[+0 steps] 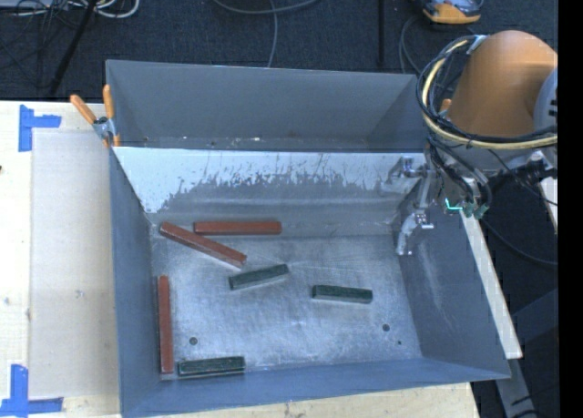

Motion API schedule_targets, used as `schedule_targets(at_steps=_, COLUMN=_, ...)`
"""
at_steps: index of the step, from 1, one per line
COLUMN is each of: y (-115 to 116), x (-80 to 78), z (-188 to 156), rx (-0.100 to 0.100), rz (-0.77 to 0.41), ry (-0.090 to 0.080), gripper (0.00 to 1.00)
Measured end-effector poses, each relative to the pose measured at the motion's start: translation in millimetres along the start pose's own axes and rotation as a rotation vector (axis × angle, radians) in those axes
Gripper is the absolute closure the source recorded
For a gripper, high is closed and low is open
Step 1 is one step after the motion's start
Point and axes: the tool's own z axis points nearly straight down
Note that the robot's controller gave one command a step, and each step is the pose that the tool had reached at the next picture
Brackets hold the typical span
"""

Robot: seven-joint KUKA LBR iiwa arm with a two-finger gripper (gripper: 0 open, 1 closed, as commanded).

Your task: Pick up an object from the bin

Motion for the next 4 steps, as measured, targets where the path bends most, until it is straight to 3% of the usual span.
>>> schedule_targets(at_steps=1, y=0.2, x=-1.4, z=-4.8, rx=0.001, rz=-0.002, ry=-0.007, gripper=0.00)
schedule_targets(at_steps=2, y=11.7, x=31.8, z=48.9, rx=0.002, rz=-0.028, ry=-0.012, gripper=0.00)
schedule_targets(at_steps=3, y=27.6, x=33.2, z=104.3, rx=0.002, rz=-0.197, ry=-0.010, gripper=0.00)
schedule_targets(at_steps=4, y=54.1, x=44.2, z=135.9, rx=0.004, rz=0.027, ry=-0.024, gripper=1.00)
